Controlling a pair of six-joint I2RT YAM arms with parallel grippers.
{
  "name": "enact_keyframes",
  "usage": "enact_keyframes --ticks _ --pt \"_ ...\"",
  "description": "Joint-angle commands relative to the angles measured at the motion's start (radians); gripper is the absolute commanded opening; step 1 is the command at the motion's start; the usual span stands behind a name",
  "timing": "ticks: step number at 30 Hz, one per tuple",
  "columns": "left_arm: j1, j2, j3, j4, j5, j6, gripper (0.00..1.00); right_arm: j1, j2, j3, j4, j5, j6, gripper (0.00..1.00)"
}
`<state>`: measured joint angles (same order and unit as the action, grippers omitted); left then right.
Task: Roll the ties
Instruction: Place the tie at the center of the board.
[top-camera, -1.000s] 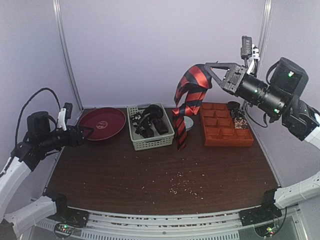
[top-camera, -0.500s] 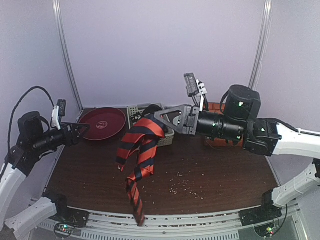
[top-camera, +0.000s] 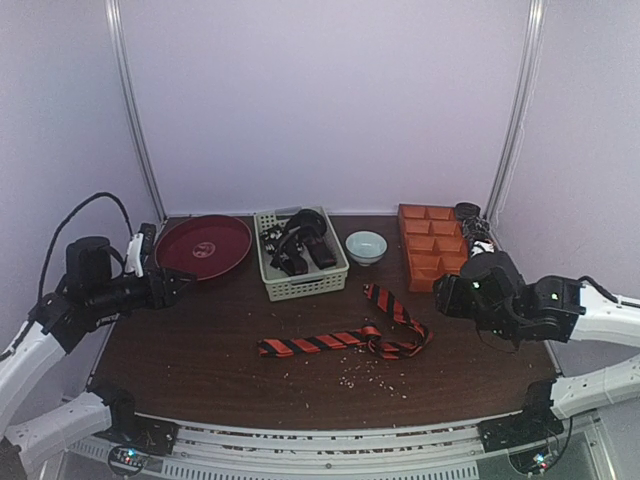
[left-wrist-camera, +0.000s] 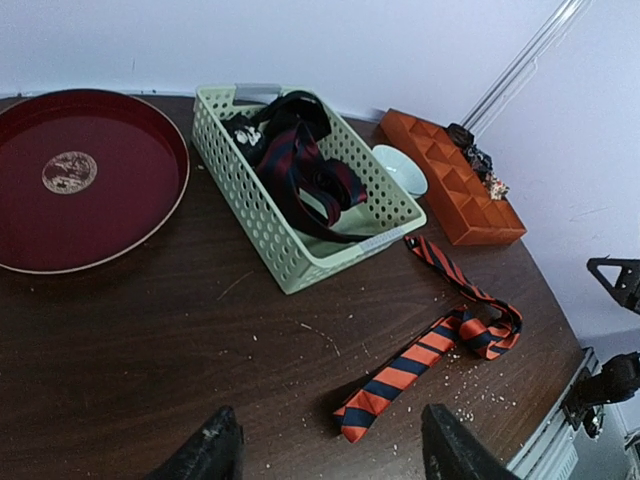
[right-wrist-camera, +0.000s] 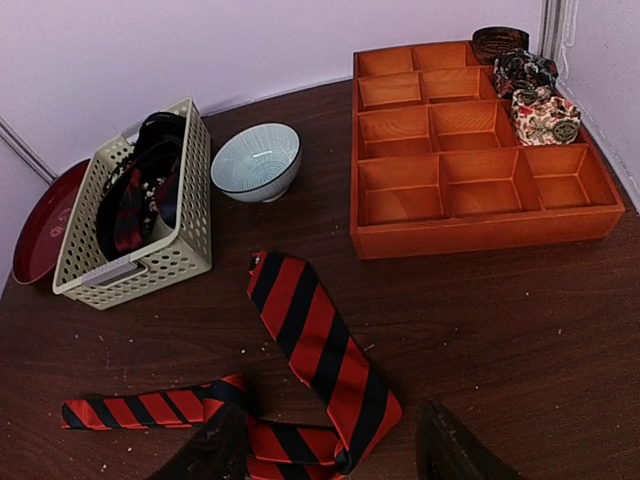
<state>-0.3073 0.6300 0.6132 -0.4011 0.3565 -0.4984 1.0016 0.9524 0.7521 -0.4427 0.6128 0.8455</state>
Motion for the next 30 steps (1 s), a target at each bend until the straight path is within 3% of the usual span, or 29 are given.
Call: enact_keyframes --ticks 1,6,12,16,25,28,30 --pt "-0.092 0.068 -0.007 0.049 -0.082 -0.064 0.61 0.002 0.086 0.045 0.078 0.02 -0.115 0.65" --pt "-0.246 0.165 -0.037 0.121 -0.162 -0.13 0.61 -0.02 0.374 0.197 0.119 -0.022 -0.291 0.73" --pt "-0.336 0.251 -0.109 0.261 -0.183 -0.222 0.6 -0.099 0.67 0.339 0.247 -0.136 -0.47 0.68" --pt "-0.389 0.317 -0.156 0.346 -0.189 -0.257 0.6 -0.16 0.851 0.421 0.263 -0.175 -0.503 0.67" --pt "-0.436 0.489 -0.205 0.532 -0.157 -0.281 0.6 -0.23 1.052 0.515 0.278 -0.223 -0.561 0.64" --pt "-0.441 0.55 -0.204 0.573 -0.153 -0.276 0.6 -0.25 1.098 0.529 0.279 -0.224 -0.566 0.58" --pt "-0.444 0.584 -0.201 0.59 -0.148 -0.274 0.6 -0.258 1.113 0.537 0.28 -0.214 -0.569 0.44"
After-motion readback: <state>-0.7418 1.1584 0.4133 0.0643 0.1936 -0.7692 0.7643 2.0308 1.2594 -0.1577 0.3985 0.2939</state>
